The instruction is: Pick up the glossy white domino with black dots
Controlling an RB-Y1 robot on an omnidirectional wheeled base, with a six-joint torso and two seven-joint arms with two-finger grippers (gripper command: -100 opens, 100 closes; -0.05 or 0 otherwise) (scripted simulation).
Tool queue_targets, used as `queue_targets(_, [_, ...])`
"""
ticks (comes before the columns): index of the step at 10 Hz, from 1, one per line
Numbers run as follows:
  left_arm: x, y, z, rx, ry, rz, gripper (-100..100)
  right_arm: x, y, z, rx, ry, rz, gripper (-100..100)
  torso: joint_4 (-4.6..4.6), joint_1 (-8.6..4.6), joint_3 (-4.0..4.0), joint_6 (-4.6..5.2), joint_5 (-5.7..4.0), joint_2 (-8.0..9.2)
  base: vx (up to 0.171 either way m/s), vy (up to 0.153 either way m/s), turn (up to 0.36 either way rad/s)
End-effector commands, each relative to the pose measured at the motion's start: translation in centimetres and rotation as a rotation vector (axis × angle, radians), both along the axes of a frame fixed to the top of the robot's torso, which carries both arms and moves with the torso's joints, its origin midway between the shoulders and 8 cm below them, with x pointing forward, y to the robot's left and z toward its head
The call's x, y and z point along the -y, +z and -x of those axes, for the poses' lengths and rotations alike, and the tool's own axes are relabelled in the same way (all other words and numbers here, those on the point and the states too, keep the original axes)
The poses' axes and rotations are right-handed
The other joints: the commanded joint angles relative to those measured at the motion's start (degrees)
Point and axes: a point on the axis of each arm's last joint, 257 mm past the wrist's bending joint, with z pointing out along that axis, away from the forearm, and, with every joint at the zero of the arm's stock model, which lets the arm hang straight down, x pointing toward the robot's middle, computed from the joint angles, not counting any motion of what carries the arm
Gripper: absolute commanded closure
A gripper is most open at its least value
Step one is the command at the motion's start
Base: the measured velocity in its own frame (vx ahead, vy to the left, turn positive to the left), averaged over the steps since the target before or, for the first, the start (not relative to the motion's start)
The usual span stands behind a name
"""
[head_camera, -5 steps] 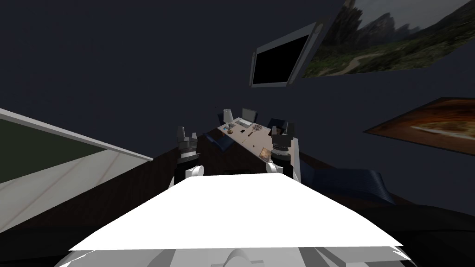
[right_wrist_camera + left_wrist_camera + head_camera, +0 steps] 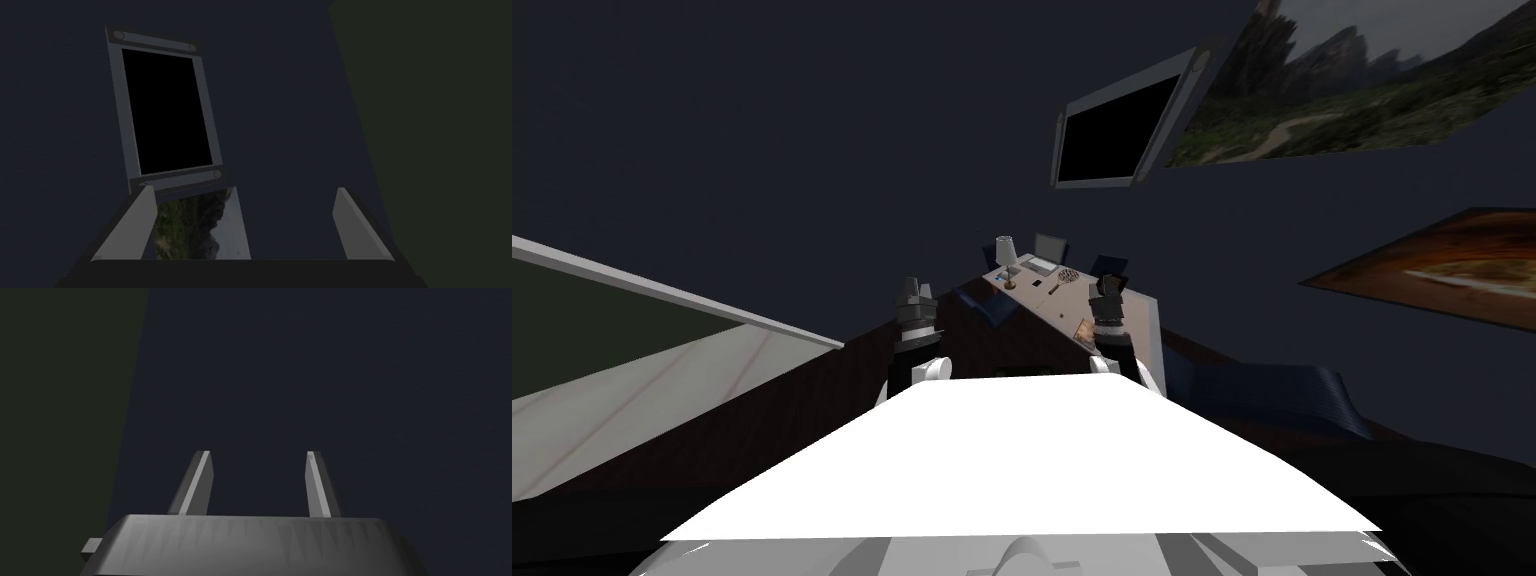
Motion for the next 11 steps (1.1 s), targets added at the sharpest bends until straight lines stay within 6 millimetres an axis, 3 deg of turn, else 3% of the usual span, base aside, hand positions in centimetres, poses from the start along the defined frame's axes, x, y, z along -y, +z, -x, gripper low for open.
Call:
queue_targets(1, [0.0,0.0,0.0,0.000,0.000,0.000,0,0.5,-3.2,-1.2,-0.098,-0.014,0.035,-100,0.00,0.00,0.00,0.00,0.00,0.00,0.019,0.071,0.004])
queue_targets(2, [0.0,0.0,0.0,0.000,0.000,0.000,0,0.9,-5.1,-1.8,-0.155,-0.025,0.053,-100,0.00,0.03,0.00,0.00,0.00,0.00,0.025,0.082,0.005])
queue_targets(3, [0.0,0.0,0.0,0.000,0.000,0.000,0,1.0,-5.6,-2.0,-0.171,-0.029,0.056,-100,-0.01,0.07,-0.01,0.00,0.01,-0.02,0.015,0.058,-0.002])
queue_targets(4, [0.0,0.0,0.0,0.000,0.000,0.000,0,1.5,-7.9,-2.5,-0.239,-0.044,0.077,-100,0.00,0.01,0.00,0.00,0.01,0.00,0.008,0.050,0.012])
queue_targets(5, [0.0,0.0,0.0,0.000,0.000,0.000,0,1.6,-8.0,-2.5,-0.241,-0.045,0.077,-100,0.00,-0.02,0.02,0.01,0.00,0.03,0.010,0.036,-0.001])
queue_targets(6, [0.0,0.0,0.0,0.000,0.000,0.000,0,2.2,-10.5,-2.9,-0.313,-0.062,0.097,-100,0.01,-0.08,0.02,0.00,-0.01,0.02,0.016,0.038,0.014])
queue_targets(7, [0.0,0.0,0.0,0.000,0.000,0.000,0,2.2,-10.6,-2.9,-0.315,-0.063,0.097,-100,0.00,-0.08,0.00,0.00,-0.02,0.01,0.018,0.031,0.007])
queue_targets(9, [0.0,0.0,0.0,0.000,0.000,0.000,0,3.7,-15.3,-3.3,-0.448,-0.099,0.126,-100,0.00,-0.08,0.00,0.00,-0.02,0.00,0.029,0.060,0.026])
queue_targets(10, [0.0,0.0,0.0,0.000,0.000,0.000,0,3.8,-16.1,-3.3,-0.469,-0.106,0.135,-100,-0.01,0.03,-0.03,0.00,0.00,-0.05,0.030,0.057,0.004])
queue_targets(11, [0.0,0.0,0.0,0.000,0.000,0.000,0,4.5,-18.6,-3.2,-0.533,-0.122,0.151,-100,-0.01,-0.01,-0.03,0.00,0.01,-0.05,0.028,0.053,0.033])
